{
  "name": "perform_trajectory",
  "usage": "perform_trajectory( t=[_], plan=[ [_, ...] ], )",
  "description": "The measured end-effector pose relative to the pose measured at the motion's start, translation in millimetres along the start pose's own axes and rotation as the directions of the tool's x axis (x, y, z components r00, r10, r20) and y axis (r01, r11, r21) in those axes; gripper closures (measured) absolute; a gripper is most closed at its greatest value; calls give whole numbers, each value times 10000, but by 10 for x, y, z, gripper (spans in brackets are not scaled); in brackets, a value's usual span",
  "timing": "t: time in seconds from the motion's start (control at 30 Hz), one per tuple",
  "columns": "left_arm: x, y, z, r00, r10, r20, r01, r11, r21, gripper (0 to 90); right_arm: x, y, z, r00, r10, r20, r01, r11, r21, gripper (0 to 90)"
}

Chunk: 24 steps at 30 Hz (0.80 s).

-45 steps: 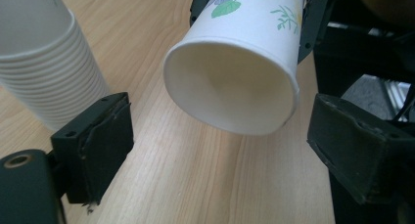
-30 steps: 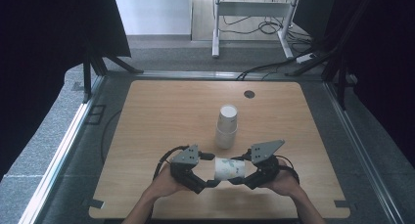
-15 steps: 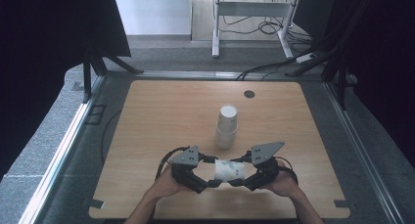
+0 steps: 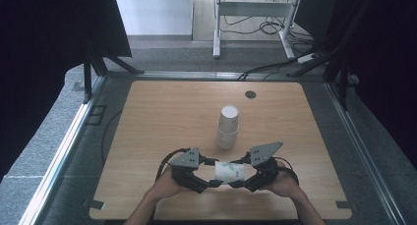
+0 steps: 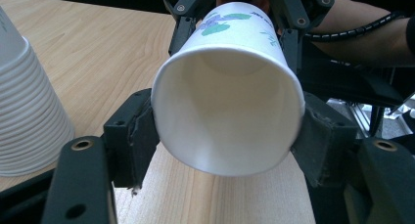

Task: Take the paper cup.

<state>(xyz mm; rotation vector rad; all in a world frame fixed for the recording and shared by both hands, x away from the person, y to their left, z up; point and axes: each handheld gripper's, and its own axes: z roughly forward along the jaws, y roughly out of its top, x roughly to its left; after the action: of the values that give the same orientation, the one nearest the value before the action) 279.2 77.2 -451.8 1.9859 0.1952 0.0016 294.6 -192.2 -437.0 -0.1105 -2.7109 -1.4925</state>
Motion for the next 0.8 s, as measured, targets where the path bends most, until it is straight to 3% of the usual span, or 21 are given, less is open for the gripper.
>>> perform_trajectory(
  t=[0.47,0.6,0.8],
  plan=[
    [-3,55,-20,9998,140,-122,-136,9994,333,344,-38,-3,10,10000,80,-56,-79,9999,122,338],
    [6,92,-52,9998,145,-121,-139,9987,496,344,-32,0,13,9998,70,170,-76,9994,339,227],
    [9,155,-95,9992,297,-283,-262,9928,1168,341,-13,6,-26,9977,37,678,-85,9974,711,166]
  ],
)
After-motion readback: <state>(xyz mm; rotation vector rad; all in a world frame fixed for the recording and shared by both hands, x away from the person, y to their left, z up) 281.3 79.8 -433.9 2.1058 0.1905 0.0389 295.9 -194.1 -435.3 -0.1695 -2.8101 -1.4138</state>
